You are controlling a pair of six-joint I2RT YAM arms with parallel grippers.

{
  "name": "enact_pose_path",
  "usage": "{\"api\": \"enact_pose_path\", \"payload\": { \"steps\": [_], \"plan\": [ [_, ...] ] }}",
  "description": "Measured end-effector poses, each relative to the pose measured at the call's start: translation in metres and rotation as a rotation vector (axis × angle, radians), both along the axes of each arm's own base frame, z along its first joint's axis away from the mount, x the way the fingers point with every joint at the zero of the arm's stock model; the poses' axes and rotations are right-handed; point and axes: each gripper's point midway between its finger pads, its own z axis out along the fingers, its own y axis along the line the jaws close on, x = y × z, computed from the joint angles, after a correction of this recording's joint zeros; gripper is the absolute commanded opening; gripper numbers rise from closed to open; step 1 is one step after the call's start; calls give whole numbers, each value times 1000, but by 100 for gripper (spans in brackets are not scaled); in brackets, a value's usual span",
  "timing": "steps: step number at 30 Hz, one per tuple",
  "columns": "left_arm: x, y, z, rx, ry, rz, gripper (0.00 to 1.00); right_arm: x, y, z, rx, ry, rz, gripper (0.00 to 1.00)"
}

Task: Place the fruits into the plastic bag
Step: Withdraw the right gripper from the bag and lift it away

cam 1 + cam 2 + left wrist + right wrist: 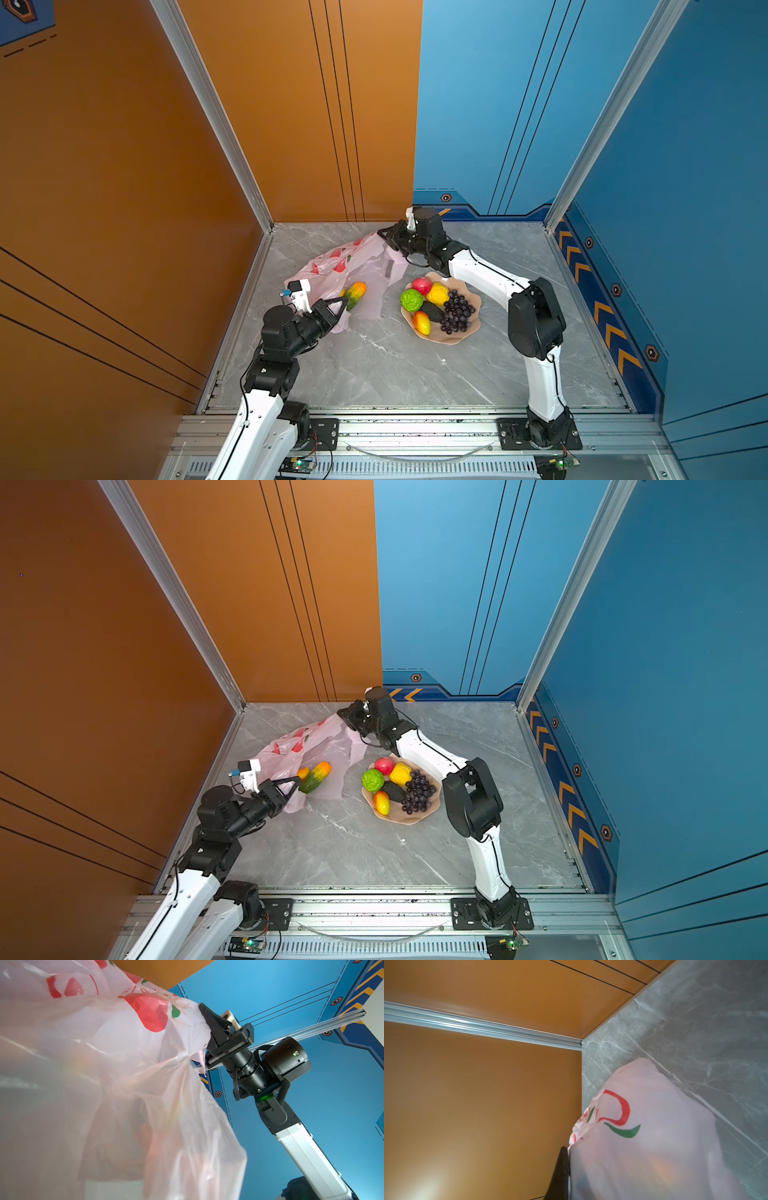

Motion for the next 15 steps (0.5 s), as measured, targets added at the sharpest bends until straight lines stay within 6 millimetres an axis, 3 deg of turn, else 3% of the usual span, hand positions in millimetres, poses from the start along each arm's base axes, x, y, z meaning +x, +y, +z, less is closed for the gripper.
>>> {"api": "enact_pose_path", "payload": {
  "steps": [5,10,13,15],
  "plan": [
    [1,0,-2,0,7,-1,0,-2,3,-3,-12,-10,34,11],
    [3,-1,-2,0,7,-1,0,14,25,-15,1,-18,120,18],
    [4,-2,-2,0,3,-6,0,24,35,-28,7,-18,171,29],
    [4,-6,-2,0,1,-17,0,27,36,-38,-3,-12,196,46]
  ]
}}
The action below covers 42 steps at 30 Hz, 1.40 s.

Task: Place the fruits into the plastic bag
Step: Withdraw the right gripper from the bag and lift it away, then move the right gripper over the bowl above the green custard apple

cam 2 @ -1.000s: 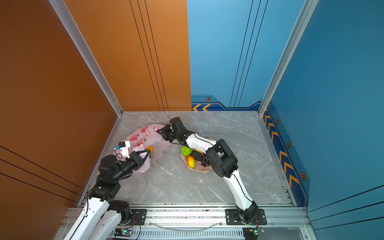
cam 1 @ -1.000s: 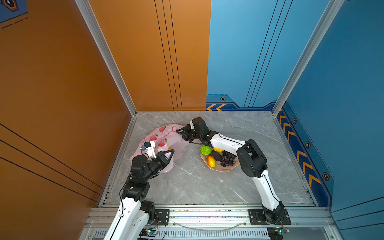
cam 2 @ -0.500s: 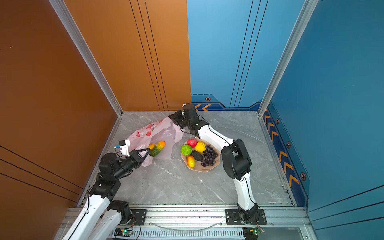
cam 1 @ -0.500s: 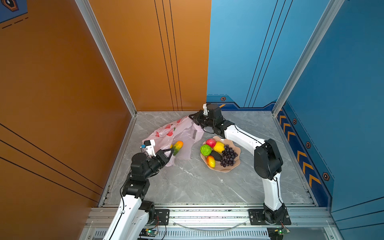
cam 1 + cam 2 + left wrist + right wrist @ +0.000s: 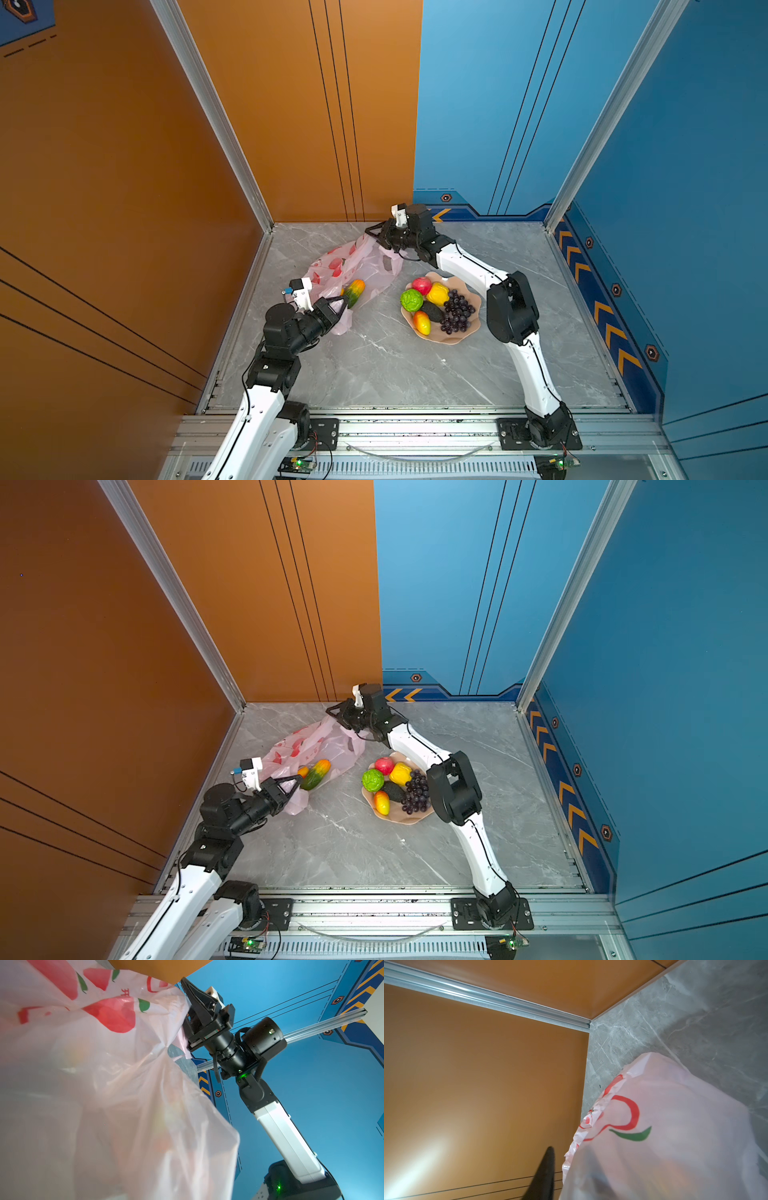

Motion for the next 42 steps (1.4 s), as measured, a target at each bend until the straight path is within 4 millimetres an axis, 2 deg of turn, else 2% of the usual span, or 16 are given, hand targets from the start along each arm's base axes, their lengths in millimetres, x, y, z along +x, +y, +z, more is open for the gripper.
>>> {"api": "enact_pose_path", "payload": {
  "steps": [2,5,9,13,17,21,24,27,34,38,42],
  "plan": [
    [0,-3,0,1,0,-8,0,0,-3,-6,-16,8,8,62],
    [1,-7,-2,3,2,-18,0,-1,-11,-7,-45,0,12,82],
    [0,-10,-2,3,1,-29,0,-18,-38,3,-146,-9,2,99],
    [-1,-13,0,2,-8,-38,0,-47,-72,50,-240,-85,-22,100],
    [-3,-16,0,-1,-6,-49,0,-89,-111,109,-314,-201,-56,100],
    [-3,-18,1,-4,-4,-54,0,-134,-150,127,-409,-248,-91,100],
    [-4,-18,0,-4,0,-58,0,-156,-170,124,-486,-253,-101,100],
    [-4,-18,0,7,14,-61,0,-173,-184,111,-559,-236,-90,100],
    [3,-20,-8,41,60,-68,0,-210,-211,58,-705,-152,-49,100],
    [2,-23,-13,55,73,-78,0,-217,-213,41,-751,-128,-14,100],
    [4,-24,-18,63,89,-79,0,-216,-208,28,-788,-120,26,100]
  ]
}}
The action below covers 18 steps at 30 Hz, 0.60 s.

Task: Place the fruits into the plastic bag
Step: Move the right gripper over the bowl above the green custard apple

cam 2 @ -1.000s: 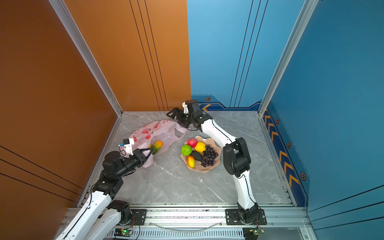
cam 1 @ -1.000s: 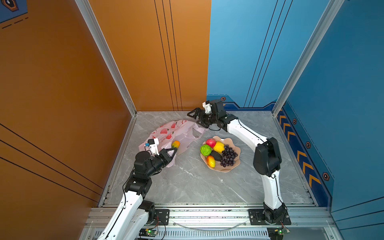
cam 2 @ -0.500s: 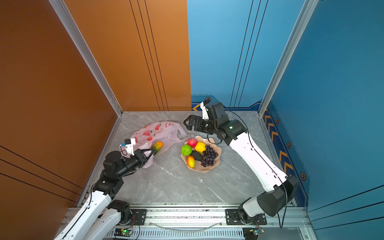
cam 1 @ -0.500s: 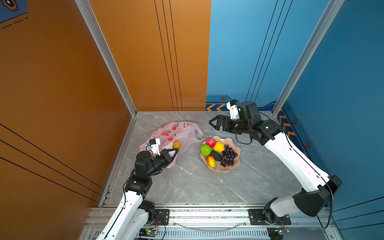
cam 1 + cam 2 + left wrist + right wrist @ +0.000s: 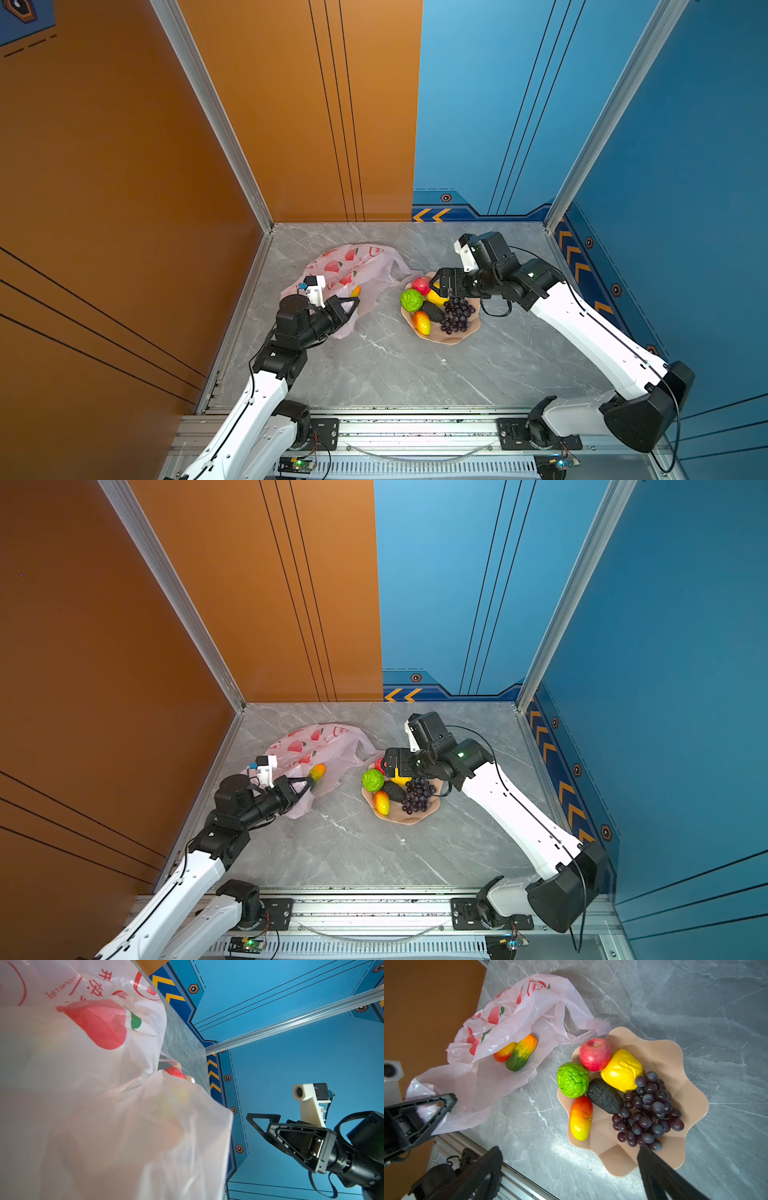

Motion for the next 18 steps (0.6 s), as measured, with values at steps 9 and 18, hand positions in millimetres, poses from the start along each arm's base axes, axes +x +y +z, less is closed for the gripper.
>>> {"api": "enact_pose_path", "payload": {
  "steps": [9,18],
  "plan": [
    [-2,-5,1,18,-23,-11,0,16,21,-65,-129,120,75,96],
    [-3,-4,5,21,-52,-8,0,11,53,-98,-179,182,154,95]
  ]
}}
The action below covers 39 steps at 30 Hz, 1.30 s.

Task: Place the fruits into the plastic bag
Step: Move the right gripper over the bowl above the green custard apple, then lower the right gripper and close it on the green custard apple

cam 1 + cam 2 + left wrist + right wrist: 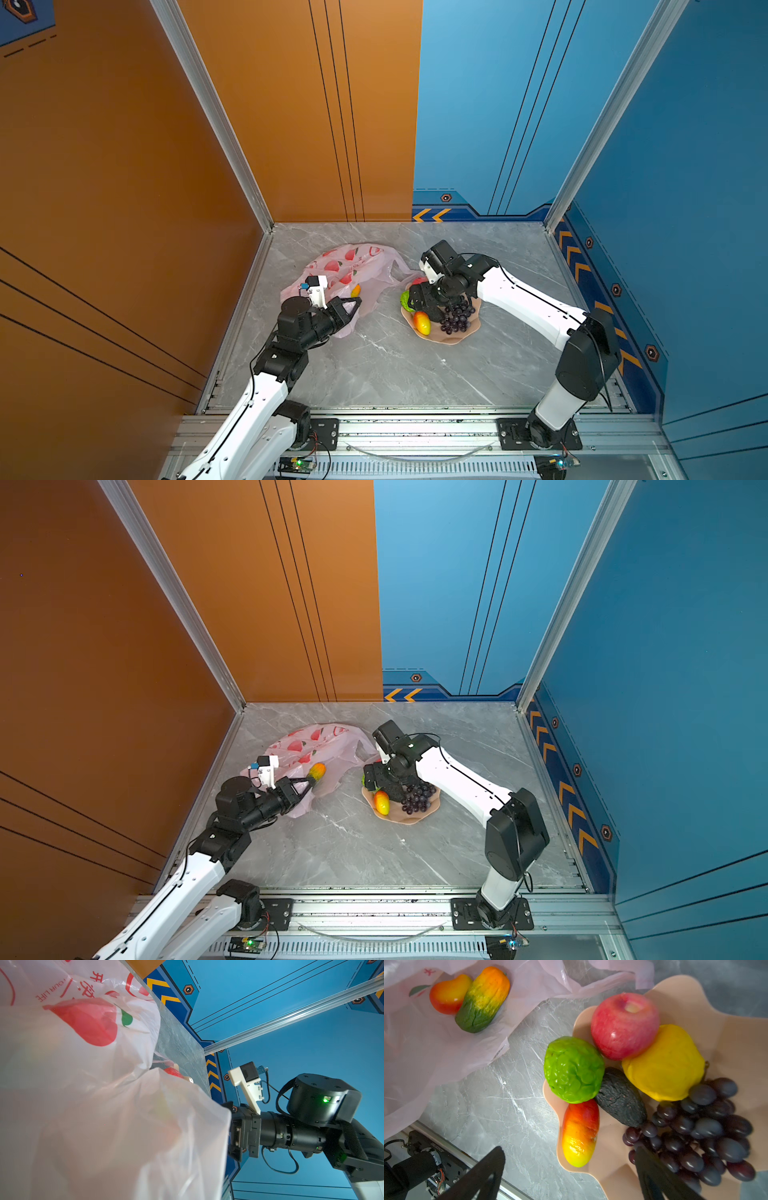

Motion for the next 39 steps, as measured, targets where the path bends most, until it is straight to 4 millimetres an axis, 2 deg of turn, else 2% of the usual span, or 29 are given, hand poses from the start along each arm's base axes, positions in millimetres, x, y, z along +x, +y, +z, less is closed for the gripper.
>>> {"api": "enact_pose_path", "payload": {
  "steps": [7,14,21,28,33,39],
  "plan": [
    [-4,-4,2,23,2,-38,0,13,17,-27,37,60,-85,89],
    [-9,-5,0,27,14,-56,0,27,32,-32,115,72,-183,85],
    [-11,-8,-1,18,26,-84,0,34,33,-45,113,98,-260,83],
    [-11,-8,0,12,25,-93,0,38,31,-49,99,96,-299,80],
    [-11,-10,-1,11,31,-101,0,42,32,-51,97,92,-309,71],
    [-11,-9,-1,9,32,-101,0,43,32,-54,90,92,-316,54]
  ]
}}
